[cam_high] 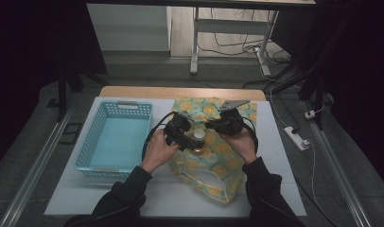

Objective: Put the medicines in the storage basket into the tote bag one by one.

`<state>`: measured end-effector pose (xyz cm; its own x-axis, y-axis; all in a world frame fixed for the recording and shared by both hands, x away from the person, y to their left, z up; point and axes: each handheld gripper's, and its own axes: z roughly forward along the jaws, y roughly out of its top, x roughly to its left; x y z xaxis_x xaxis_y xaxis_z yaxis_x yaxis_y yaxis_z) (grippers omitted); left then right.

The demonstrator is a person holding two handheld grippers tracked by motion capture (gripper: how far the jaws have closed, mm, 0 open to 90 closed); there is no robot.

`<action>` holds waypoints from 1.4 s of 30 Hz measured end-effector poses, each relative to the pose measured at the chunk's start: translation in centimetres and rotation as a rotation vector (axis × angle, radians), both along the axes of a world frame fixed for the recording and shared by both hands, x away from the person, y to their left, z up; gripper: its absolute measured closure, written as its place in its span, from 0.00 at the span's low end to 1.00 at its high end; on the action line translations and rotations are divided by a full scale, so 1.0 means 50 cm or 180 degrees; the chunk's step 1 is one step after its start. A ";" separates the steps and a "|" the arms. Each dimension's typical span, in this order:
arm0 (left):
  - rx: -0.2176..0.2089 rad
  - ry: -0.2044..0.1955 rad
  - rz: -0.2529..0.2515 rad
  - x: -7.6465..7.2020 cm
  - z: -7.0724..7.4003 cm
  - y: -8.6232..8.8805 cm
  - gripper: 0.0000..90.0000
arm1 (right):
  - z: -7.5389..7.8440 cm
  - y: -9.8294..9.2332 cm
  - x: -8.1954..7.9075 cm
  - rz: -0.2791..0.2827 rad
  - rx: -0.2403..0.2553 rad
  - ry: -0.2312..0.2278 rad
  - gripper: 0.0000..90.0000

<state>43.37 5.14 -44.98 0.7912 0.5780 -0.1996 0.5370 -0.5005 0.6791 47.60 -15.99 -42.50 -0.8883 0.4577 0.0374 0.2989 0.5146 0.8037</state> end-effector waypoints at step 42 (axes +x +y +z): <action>0.0302 0.0034 -0.0331 -0.092 -0.096 -0.016 0.00 | -0.011 0.007 -0.002 0.0047 -0.0073 0.0060 1.00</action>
